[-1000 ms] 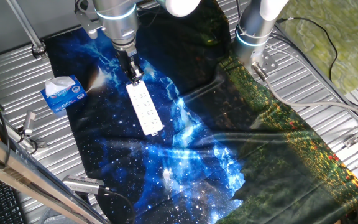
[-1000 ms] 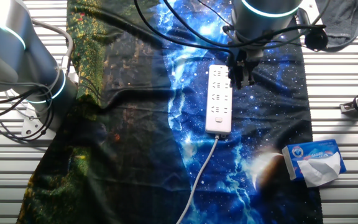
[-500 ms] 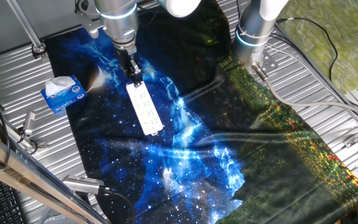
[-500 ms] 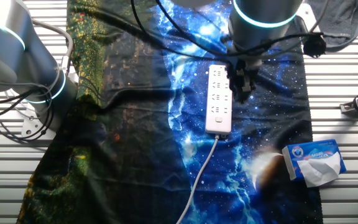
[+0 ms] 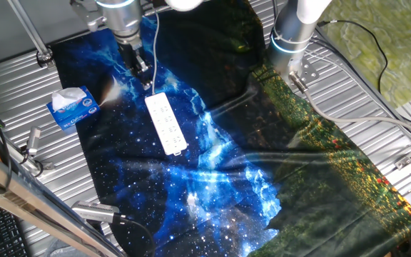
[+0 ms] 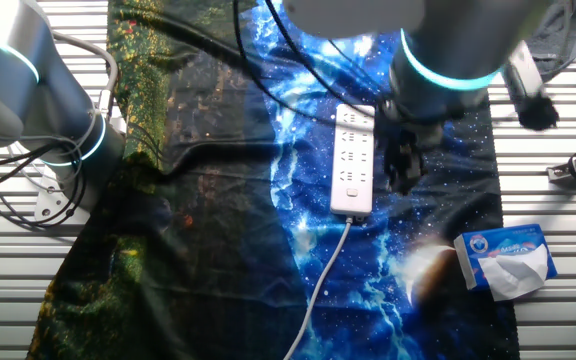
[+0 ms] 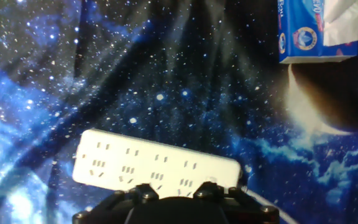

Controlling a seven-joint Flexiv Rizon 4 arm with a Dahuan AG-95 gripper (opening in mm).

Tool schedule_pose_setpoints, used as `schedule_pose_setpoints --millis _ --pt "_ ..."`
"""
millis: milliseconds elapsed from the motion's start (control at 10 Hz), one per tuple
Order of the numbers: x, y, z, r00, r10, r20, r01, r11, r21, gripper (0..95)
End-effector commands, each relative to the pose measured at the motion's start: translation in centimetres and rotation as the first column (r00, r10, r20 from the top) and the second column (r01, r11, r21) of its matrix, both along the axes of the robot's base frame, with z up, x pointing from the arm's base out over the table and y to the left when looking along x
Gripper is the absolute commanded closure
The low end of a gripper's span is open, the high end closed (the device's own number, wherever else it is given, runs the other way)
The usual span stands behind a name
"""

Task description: Turn on the power strip by pressing the button

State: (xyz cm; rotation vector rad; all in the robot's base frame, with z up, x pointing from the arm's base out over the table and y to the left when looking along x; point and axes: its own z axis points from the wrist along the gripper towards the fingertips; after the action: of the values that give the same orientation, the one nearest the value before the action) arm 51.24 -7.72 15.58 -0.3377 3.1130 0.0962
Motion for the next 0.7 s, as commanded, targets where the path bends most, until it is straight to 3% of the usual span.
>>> schedule_pose_setpoints --millis 100,700 --pt "-0.2 -1.6 -2.0 1.0 0.019 0.025 -0.02 1.0 0.021 19.0" --pt "-0.7 -3.0 -5.5 0.999 -0.05 0.002 0.05 0.999 0.005 19.0"
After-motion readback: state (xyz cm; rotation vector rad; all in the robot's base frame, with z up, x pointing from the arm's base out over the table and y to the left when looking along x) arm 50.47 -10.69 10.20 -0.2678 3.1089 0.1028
